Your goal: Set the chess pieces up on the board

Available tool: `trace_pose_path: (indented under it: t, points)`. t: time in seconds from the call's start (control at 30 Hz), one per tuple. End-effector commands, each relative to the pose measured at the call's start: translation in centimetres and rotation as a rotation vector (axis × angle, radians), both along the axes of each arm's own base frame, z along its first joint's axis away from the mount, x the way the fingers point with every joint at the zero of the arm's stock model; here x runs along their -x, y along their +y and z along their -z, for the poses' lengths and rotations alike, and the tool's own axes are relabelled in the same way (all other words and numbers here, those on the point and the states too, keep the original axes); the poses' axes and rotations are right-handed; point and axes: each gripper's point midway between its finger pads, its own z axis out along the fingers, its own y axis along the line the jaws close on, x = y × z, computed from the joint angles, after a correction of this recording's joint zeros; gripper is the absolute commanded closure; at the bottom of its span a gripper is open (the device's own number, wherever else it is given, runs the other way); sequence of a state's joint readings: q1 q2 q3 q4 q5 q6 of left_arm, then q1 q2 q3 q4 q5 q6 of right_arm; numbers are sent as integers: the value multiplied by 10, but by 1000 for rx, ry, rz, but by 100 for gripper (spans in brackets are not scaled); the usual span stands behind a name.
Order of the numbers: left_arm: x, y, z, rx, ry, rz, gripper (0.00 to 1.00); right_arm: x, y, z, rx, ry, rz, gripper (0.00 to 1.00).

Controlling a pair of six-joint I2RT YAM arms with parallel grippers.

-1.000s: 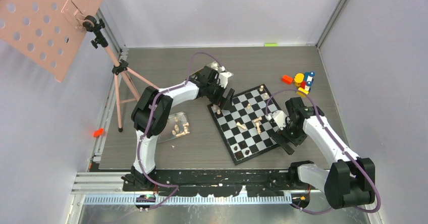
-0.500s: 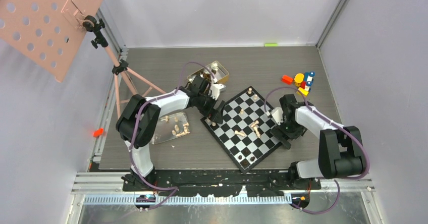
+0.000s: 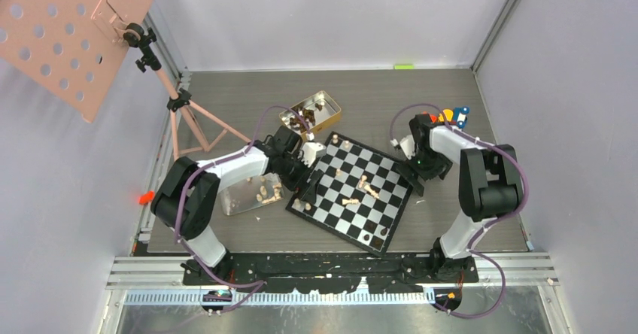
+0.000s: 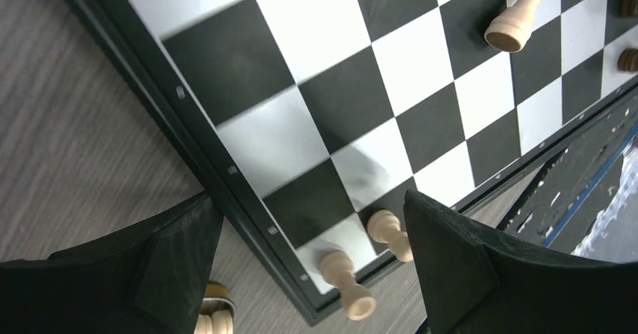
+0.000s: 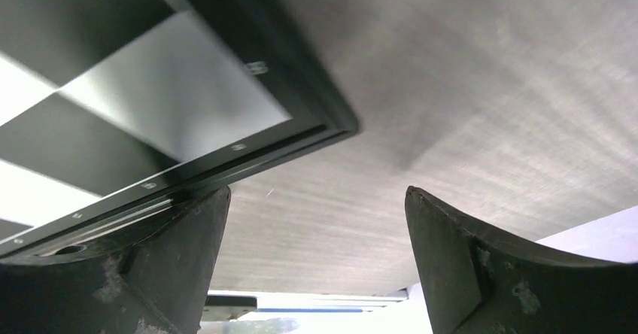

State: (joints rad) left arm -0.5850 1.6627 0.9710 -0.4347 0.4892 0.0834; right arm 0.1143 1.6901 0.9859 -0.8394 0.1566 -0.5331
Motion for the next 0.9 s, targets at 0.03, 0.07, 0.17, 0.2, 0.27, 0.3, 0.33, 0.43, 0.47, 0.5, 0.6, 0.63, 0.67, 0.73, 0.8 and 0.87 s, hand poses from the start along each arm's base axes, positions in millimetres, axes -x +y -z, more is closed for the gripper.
trace_pose_path:
  t: [0.03, 0.07, 0.17, 0.2, 0.27, 0.3, 0.33, 0.43, 0.47, 0.5, 0.6, 0.63, 0.67, 0.73, 0.8, 0.87]
  points:
    - [18, -5, -25, 81, -35, 128, 8, -104, 44, -2, -139, -280, 36, 7]
    - [21, -5, -27, 87, -31, 146, 7, -106, 46, -1, -139, -275, 33, 7]
    - [24, -5, -29, 93, -24, 163, 7, -121, 59, -1, -150, -267, 14, 7]
    - [23, -6, -29, 94, -24, 160, 7, -129, 63, -6, -161, -282, 14, 7]
    - [21, -7, -30, 92, -25, 150, 7, -138, 73, -9, -182, -282, 12, 7]
    - [18, -7, -31, 91, -29, 144, 7, -137, 76, -6, -185, -263, 11, 7]
    - [17, -8, -32, 91, -32, 138, 7, -146, 81, -13, -201, -279, 11, 7]
    - [12, -8, -33, 88, -45, 122, 7, -154, 90, -13, -209, -269, 8, 7]
    - [10, -9, -33, 82, -49, 110, 7, -160, 93, -14, -213, -275, 9, 7]
    - [7, -9, -33, 75, -54, 99, 6, -160, 98, -14, -230, -264, 7, 7]
    - [-1, -10, -34, 62, -59, 72, 7, -165, 113, -15, -273, -247, 6, 8]
    - [-3, -11, -34, 58, -59, 66, 7, -167, 117, -16, -281, -249, 8, 7]
    - [-4, -10, -34, 51, -60, 62, 7, -165, 119, -16, -281, -241, 6, 8]
    - [-6, -9, -34, 43, -66, 55, 6, -166, 120, -19, -278, -255, 14, 8]
    - [-8, -5, -36, 28, -89, 49, 5, -168, 114, -25, -256, -286, 30, 8]
    - [-10, -2, -38, 18, -113, 43, 3, -172, 101, -37, -227, -329, 66, 8]
